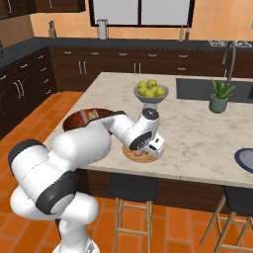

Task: Place one bun and one sausage from the bowl on each plate.

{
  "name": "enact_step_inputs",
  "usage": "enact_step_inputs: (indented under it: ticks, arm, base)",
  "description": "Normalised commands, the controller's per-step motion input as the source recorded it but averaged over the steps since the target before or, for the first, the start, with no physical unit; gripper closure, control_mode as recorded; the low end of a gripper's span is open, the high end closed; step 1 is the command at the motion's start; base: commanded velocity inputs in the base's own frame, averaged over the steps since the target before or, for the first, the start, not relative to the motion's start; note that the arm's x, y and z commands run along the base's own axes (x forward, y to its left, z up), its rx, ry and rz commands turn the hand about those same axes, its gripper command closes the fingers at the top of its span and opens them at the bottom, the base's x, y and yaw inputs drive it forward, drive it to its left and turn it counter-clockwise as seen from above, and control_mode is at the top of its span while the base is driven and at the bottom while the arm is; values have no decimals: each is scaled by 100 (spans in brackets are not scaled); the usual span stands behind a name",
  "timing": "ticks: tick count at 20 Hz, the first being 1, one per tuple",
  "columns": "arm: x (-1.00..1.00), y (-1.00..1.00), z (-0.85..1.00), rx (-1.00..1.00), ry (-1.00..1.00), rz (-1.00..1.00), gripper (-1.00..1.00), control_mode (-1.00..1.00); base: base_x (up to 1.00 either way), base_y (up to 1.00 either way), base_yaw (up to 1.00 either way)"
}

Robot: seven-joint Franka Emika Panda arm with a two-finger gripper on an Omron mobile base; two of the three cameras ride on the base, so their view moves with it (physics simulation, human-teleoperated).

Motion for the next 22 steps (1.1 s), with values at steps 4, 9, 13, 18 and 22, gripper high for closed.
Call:
enact_step_inputs:
  ticks: [4,9,13,18,22]
  arm:
    - [41,-43,-44,-2,0,-1,100,-100]
    - [56,-3,-20,-3,0,0,100,-100]
    - [76,18,-17,-3,9,-2,100,-100]
    - [27,0,-45,0,7,0,100,-100]
    - [1,0,-26,0,2,0,-100,-100]
  base:
    - [0,0,0]
    - [0,0,0]
    - [0,0,0]
    - [0,0,0]
    - [0,0,0]
